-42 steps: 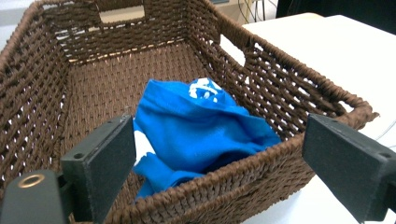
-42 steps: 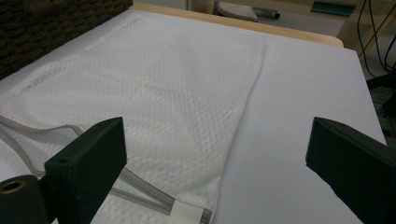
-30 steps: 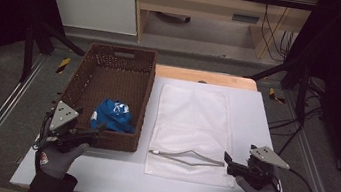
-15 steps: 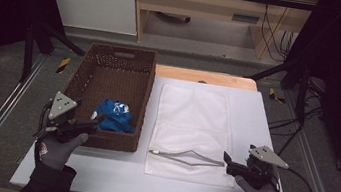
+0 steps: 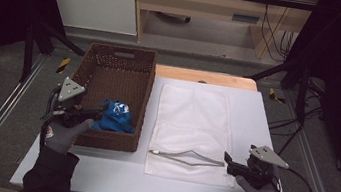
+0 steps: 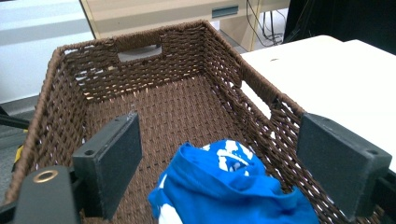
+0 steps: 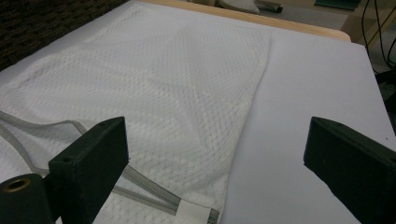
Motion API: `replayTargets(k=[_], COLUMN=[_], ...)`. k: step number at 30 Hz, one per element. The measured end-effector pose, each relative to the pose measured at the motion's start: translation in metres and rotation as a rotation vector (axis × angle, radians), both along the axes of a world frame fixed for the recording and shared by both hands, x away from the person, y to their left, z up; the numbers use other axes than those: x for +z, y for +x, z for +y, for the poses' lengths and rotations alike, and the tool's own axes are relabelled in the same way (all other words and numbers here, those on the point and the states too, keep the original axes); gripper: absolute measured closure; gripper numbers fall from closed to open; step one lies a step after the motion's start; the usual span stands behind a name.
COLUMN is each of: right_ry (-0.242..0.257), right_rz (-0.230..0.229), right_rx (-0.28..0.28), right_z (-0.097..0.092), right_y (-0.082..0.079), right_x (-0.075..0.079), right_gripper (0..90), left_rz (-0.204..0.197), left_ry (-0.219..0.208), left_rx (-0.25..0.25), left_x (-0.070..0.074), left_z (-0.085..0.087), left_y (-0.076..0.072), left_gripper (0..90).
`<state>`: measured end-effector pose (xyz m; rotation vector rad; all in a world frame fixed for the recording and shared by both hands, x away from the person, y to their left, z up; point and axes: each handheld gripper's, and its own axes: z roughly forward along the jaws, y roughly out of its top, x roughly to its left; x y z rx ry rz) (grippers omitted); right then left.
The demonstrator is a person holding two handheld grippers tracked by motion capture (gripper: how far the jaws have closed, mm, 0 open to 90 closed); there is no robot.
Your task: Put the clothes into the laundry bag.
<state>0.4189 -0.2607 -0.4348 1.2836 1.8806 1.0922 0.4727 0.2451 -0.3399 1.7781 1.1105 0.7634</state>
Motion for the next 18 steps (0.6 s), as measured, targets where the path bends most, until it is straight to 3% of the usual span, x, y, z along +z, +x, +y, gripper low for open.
replayTargets(k=[6, 18], right_ry=[-0.002, -0.006], right_rz=[0.007, 0.01], right_rx=[-0.001, -0.003], right_z=[-0.001, -0.002], right_y=[0.001, 0.002], right_x=[-0.001, -0.002], right_gripper=[6.7, 6.7], left_rz=[0.02, 0.101], left_ry=[0.021, 0.076], left_rx=[-0.003, -0.028], left_x=[0.005, -0.007], left_z=[-0.002, -0.004], left_y=[0.015, 0.05], left_gripper=[14.3, 16.3])
